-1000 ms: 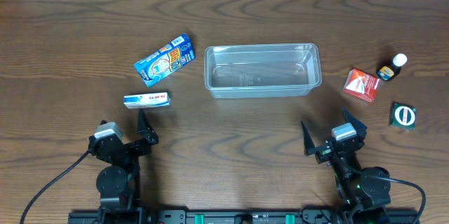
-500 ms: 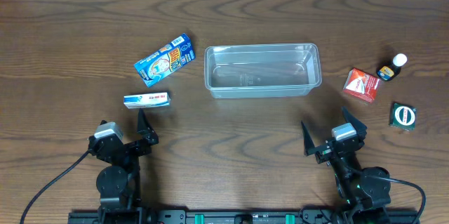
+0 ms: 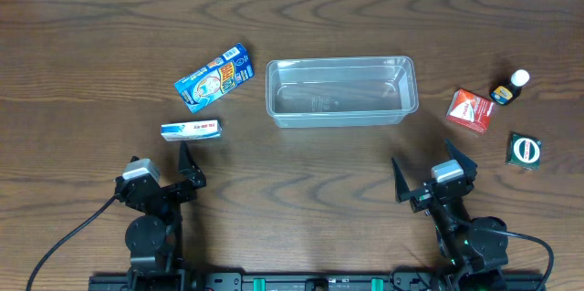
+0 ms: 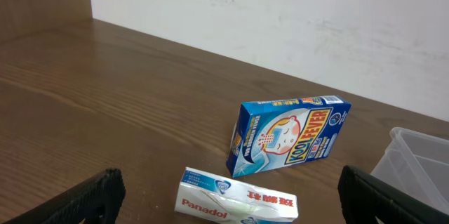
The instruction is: Pack container
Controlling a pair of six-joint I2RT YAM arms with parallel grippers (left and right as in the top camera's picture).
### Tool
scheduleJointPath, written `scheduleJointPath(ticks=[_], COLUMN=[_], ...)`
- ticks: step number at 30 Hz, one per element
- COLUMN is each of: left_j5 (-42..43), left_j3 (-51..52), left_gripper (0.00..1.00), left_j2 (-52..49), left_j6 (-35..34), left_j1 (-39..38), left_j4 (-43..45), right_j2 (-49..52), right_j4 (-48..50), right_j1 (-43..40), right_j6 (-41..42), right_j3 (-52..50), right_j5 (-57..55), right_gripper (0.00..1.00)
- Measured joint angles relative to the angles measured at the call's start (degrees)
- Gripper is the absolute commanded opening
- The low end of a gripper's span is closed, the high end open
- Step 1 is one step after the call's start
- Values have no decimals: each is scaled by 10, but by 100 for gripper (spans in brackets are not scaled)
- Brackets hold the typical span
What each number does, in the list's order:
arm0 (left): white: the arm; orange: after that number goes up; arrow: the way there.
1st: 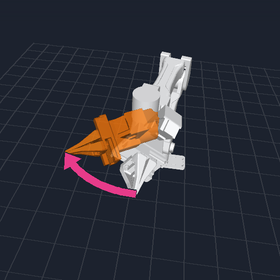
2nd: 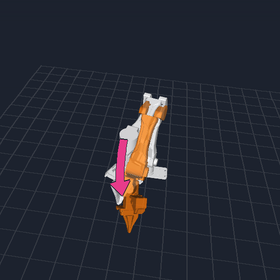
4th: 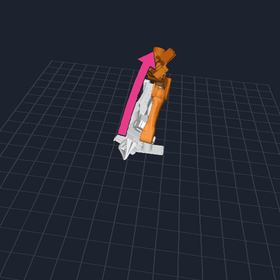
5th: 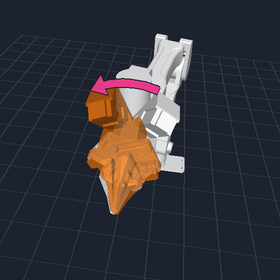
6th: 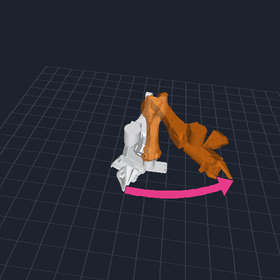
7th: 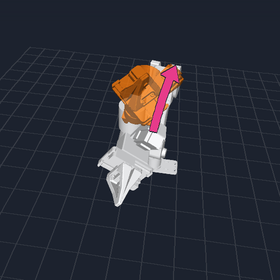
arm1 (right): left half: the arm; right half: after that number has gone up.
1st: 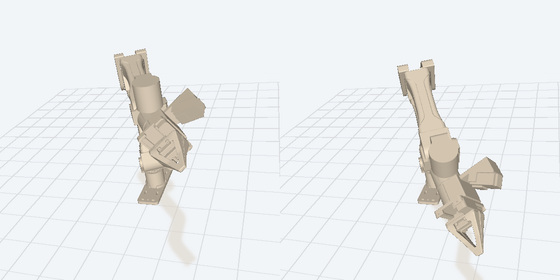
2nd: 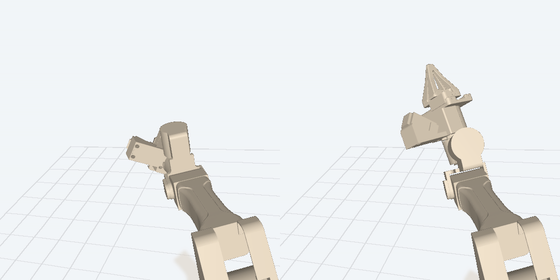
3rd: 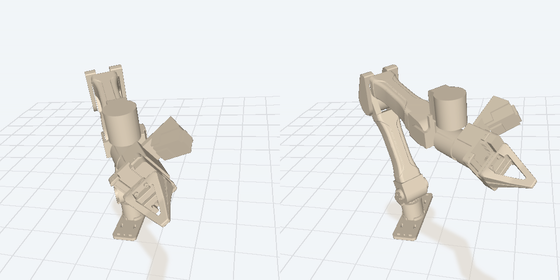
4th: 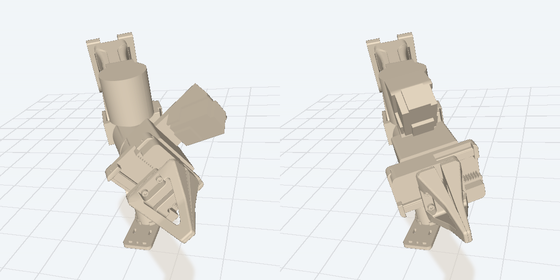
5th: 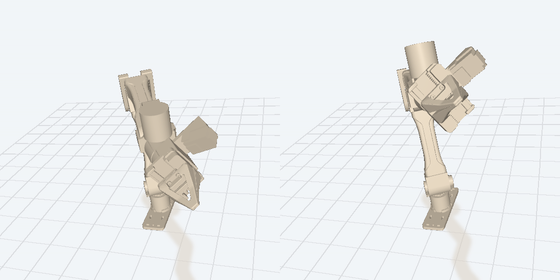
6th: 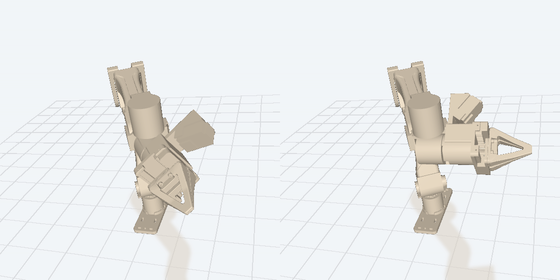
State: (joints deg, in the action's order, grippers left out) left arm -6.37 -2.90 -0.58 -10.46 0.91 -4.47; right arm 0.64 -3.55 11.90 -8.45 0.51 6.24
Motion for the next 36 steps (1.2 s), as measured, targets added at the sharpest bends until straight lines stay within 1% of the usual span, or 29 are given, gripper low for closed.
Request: scheduleJointPath(ticks=[10, 12, 15, 17, 20, 24, 26, 30, 32, 36], left_j5=[2, 20, 82, 112, 139, 158, 166, 174, 185, 210], left_j3=[11, 16, 17, 9, -34, -161, -243, -437, -551, -738], left_gripper=[98, 98, 98, 98, 98, 98, 98, 98, 98, 98], left_j2=[0, 0, 0, -4, -37, -151, -227, -415, -520, -695], left_j6=[-1, -1, 5, 14, 39, 82, 106, 141, 158, 183], left_j1=[0, 0, 0, 0, 0, 0, 0, 0, 0, 0], left_j4=[35, 56, 104, 103, 64, -3, -34, -144, -216, -351], right_j2=[0, 0, 0, 0, 0, 0, 0, 0, 0, 0], right_j4=[0, 0, 0, 0, 0, 0, 0, 0, 0, 0], right_j1=[0, 0, 0, 0, 0, 0, 0, 0, 0, 0], right_j6=[0, 0, 0, 0, 0, 0, 0, 0, 0, 0], right_j3=[0, 0, 0, 0, 0, 0, 0, 0, 0, 0], right_j5=[0, 0, 0, 0, 0, 0, 0, 0, 0, 0], right_gripper=[99, 99, 99, 99, 99, 99, 99, 99, 99, 99])
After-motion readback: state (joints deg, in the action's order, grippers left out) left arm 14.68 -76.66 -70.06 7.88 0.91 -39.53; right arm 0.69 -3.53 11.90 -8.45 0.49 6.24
